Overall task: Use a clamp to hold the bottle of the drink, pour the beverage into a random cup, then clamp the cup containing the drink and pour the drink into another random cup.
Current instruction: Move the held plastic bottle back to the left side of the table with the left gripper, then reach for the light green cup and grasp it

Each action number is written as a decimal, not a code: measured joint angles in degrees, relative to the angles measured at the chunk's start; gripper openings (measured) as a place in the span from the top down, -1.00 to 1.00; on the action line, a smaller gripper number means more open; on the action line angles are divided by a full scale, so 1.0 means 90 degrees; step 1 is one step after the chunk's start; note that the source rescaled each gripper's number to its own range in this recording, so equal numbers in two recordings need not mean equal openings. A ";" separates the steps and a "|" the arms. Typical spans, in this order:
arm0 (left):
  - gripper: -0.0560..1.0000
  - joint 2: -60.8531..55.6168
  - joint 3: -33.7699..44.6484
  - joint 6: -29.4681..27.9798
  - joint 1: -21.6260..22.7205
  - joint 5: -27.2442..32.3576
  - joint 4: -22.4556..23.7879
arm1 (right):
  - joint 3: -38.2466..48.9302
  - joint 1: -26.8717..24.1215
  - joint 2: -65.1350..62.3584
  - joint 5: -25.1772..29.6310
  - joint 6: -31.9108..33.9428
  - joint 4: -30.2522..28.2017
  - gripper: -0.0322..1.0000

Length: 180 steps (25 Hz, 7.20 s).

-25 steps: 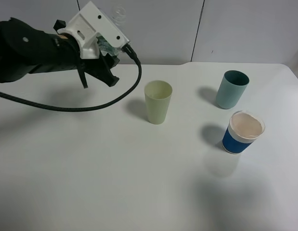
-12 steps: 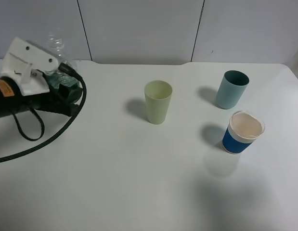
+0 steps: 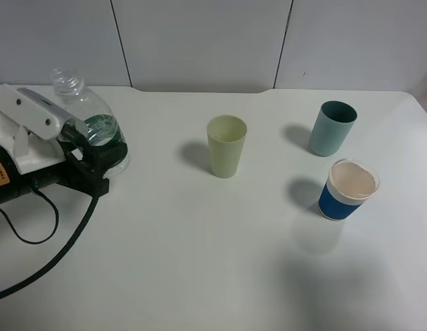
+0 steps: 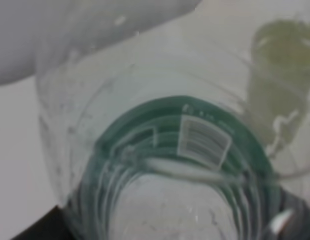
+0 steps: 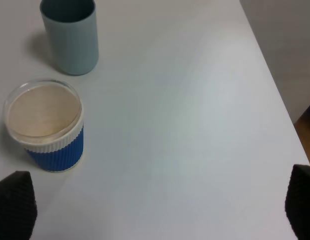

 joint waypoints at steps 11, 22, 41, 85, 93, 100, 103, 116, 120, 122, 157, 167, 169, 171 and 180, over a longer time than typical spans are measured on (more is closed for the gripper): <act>0.89 0.1190 0.0360 0.0000 0.0829 -0.1706 0.0655 | 0.0000 0.0000 0.0000 0.0000 0.0000 0.0000 -1.00; 0.89 0.3380 0.0330 0.0298 0.1891 -0.3030 0.1601 | 0.0000 0.0000 0.0000 0.0000 0.0000 0.0000 -1.00; 0.89 0.4244 -0.0338 0.0450 0.1891 -0.3319 0.2071 | 0.0000 -0.0005 0.0000 0.0000 0.0000 0.0000 -1.00; -0.99 -0.2729 -0.0276 -0.1261 0.1891 0.2464 0.0556 | 0.0000 -0.0005 0.0000 0.0000 0.0000 0.0000 -1.00; -0.99 -0.4362 -0.1887 -0.0681 0.1891 0.6497 -0.0203 | 0.0000 -0.0005 0.0000 0.0000 0.0000 0.0000 -1.00; -1.00 -0.5793 -0.2488 -0.0425 0.1891 0.7857 -0.0362 | 0.0000 -0.0005 0.0000 0.0000 0.0000 0.0000 -1.00; -1.00 -0.6157 -0.2593 -0.0425 0.1891 0.8170 -0.0362 | 0.0000 -0.0005 0.0000 0.0000 0.0000 0.0000 -1.00; -1.00 -0.7700 -0.2771 -0.0682 0.2342 1.0701 -0.0330 | 0.0000 -0.0005 0.0000 0.0000 0.0000 0.0000 -1.00; -1.00 -0.8078 -0.2771 -0.0382 0.2830 1.1012 -0.0483 | 0.0000 -0.0005 0.0000 0.0000 0.0000 0.0000 -1.00; -1.00 -0.8158 -0.2748 -0.0292 0.2874 1.1050 -0.0560 | 0.0000 -0.0005 0.0000 0.0000 0.0000 0.0000 -1.00; -1.00 -0.8514 -0.1735 -0.0073 0.2573 1.1352 -0.1042 | 0.0000 -0.0005 0.0000 0.0000 0.0000 0.0000 -1.00; -1.00 -0.8514 -0.1735 -0.0073 0.2550 1.1352 -0.1042 | 0.0000 -0.0005 0.0000 0.0000 0.0000 0.0000 -1.00; -1.00 -0.8514 -0.1735 -0.0073 0.2550 1.1352 -0.1042 | 0.0000 -0.0005 0.0000 0.0000 0.0000 0.0000 -1.00; -1.00 -0.8514 -0.1735 -0.0073 0.2550 1.1352 -0.1042 | 0.0000 -0.0005 0.0000 0.0000 0.0000 0.0000 -1.00; -1.00 -0.8514 -0.1735 -0.0073 0.2550 1.1352 -0.1042 | 0.0000 -0.0005 0.0000 -0.0086 0.0000 0.0000 -1.00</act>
